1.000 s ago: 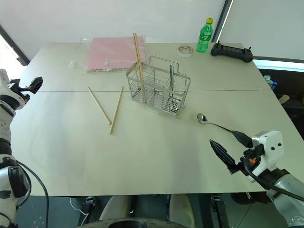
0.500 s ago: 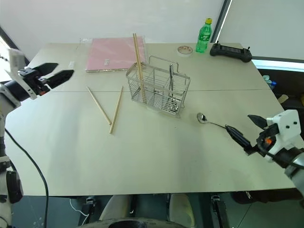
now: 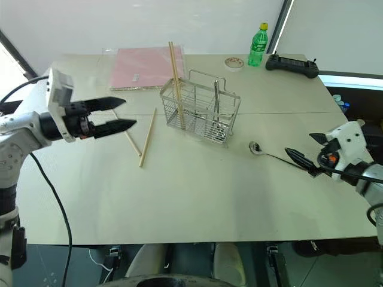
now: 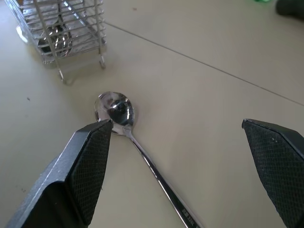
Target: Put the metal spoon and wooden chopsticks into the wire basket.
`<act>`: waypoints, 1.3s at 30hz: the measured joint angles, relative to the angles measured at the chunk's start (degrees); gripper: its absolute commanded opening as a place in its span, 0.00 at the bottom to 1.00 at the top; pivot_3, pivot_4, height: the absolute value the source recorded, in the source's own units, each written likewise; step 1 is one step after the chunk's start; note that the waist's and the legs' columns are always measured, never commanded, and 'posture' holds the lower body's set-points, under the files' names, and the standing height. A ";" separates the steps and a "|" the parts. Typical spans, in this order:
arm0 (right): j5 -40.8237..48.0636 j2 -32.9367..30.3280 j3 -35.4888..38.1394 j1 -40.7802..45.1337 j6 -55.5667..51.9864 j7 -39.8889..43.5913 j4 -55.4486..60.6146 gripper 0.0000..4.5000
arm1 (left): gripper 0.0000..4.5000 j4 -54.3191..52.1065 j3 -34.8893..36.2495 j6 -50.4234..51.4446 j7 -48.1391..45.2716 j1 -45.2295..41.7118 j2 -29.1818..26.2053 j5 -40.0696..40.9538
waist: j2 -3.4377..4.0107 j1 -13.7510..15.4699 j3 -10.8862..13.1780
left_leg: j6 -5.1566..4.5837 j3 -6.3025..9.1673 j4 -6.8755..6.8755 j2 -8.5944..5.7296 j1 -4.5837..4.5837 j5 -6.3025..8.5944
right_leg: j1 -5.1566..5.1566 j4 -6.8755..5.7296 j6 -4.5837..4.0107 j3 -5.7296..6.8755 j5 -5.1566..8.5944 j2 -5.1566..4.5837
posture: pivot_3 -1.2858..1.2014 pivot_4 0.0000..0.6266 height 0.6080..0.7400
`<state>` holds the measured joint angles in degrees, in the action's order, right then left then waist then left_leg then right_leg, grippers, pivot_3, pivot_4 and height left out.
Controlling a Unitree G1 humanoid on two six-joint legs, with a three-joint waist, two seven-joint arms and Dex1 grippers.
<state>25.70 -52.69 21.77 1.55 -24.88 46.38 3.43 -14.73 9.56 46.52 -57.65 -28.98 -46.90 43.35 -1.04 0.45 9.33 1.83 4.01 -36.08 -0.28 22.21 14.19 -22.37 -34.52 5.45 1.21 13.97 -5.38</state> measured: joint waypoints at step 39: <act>-23.33 6.69 -30.55 40.06 8.09 27.86 -46.95 0.25 | 1.00 -6.80 -5.75 2.97 -0.21 -4.63 -0.07 4.74 | -0.19 -1.49 0.18 | -0.08 -0.51 0.07 0.06 -0.79 0.05 | 0.17 -0.50 0.18 -1.00 -0.07 0.40 | 0.52 0.24 0.86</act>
<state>2.37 -46.00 -8.78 41.61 -16.79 74.24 -43.52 -21.53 3.81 49.49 -57.85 -33.61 -46.98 48.09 -1.23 -1.04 9.51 1.75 3.50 -36.02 -0.22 21.42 14.24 -22.20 -35.02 5.63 0.21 13.91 -4.97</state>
